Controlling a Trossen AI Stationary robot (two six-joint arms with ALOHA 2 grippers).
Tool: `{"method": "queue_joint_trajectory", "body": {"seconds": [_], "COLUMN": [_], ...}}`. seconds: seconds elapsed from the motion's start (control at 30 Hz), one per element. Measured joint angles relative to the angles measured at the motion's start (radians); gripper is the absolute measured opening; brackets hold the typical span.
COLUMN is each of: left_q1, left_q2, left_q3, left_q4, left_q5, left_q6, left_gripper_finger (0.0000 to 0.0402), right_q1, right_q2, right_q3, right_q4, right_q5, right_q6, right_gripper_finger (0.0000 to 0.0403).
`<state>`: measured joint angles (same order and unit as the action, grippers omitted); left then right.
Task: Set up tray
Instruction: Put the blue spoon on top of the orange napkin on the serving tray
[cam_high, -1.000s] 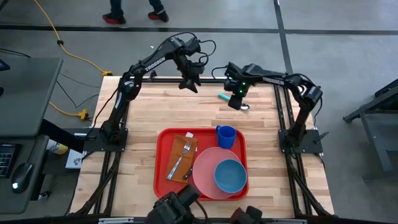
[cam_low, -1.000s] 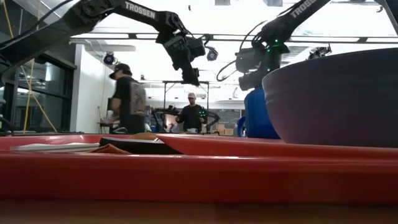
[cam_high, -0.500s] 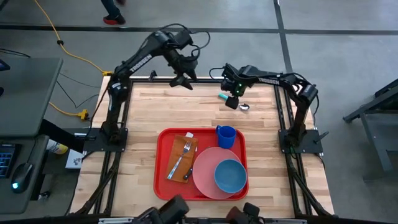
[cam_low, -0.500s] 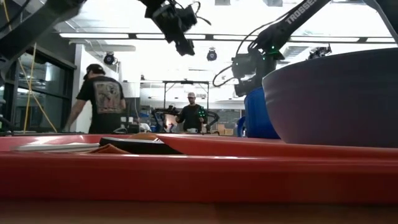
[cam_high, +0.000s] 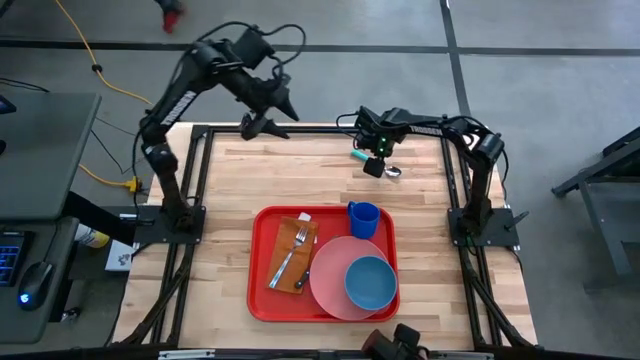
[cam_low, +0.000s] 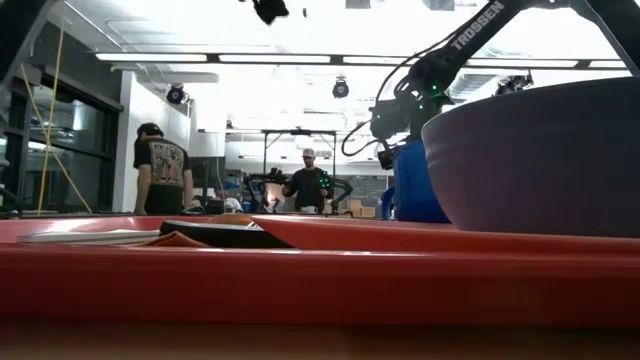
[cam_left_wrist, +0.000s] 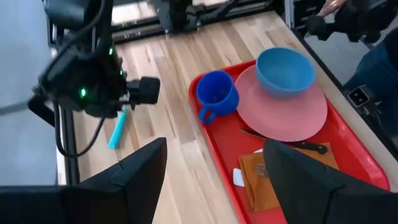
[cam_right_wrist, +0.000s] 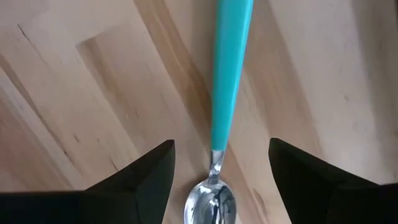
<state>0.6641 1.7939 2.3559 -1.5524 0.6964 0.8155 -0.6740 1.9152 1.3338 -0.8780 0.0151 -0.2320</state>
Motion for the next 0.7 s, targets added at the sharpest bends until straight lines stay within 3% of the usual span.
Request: {"method": "queue_joint_trajectory", "body": {"seconds": [0.27,0.7], "left_q1": [0.001,0.001], "left_q2": [-0.126,-0.286], "left_q3": [0.0,0.0], "left_q4": [0.0,-0.003], "left_q5": [-0.008,-0.008], "left_q6": [-0.039,-0.061], "left_gripper_finger": [0.0296,0.0296], "right_q1": [-0.001,0.005], "right_q2": [0.004,0.031], "right_q3": [0.0,-0.002], "right_q4": [-0.023,-0.042], "right_q5": [0.019,-0.052], "right_q6": [0.0,0.054], "right_gripper_finger": [0.0238,0.0238]}}
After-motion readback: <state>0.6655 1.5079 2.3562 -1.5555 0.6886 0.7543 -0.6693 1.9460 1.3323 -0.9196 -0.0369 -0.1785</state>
